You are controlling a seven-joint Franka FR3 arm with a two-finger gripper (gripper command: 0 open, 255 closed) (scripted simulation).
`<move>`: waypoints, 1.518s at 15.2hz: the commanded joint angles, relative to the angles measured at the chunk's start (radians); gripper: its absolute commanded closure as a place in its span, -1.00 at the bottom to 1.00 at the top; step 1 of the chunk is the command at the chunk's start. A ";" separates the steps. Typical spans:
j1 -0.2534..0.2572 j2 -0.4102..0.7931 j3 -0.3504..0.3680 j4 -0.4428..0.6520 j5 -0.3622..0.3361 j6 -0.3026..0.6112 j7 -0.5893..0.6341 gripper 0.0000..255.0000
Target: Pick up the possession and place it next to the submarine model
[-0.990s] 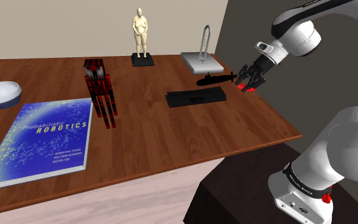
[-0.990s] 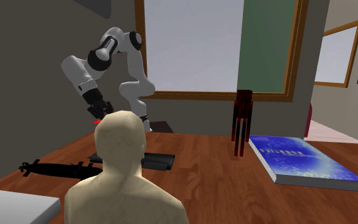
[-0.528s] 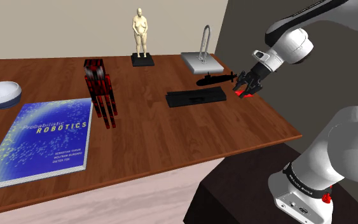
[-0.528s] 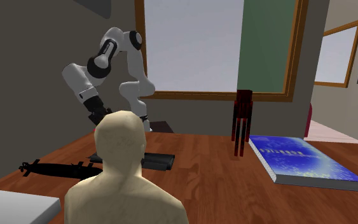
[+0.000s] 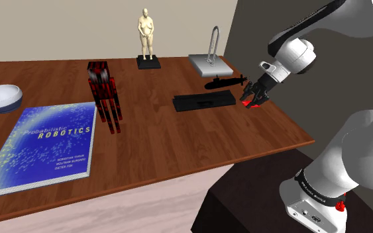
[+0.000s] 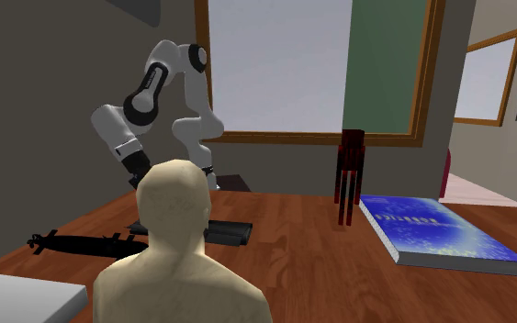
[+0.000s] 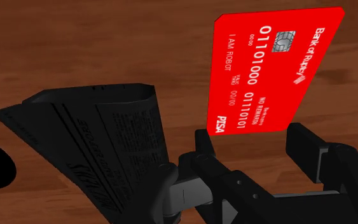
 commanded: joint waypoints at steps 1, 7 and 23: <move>0.005 0.034 -0.001 -0.003 0.042 0.009 -0.040 1.00; 0.005 0.149 0.010 0.008 0.172 0.014 -0.159 1.00; -0.008 0.097 -0.020 0.014 0.089 -0.009 -0.115 -1.00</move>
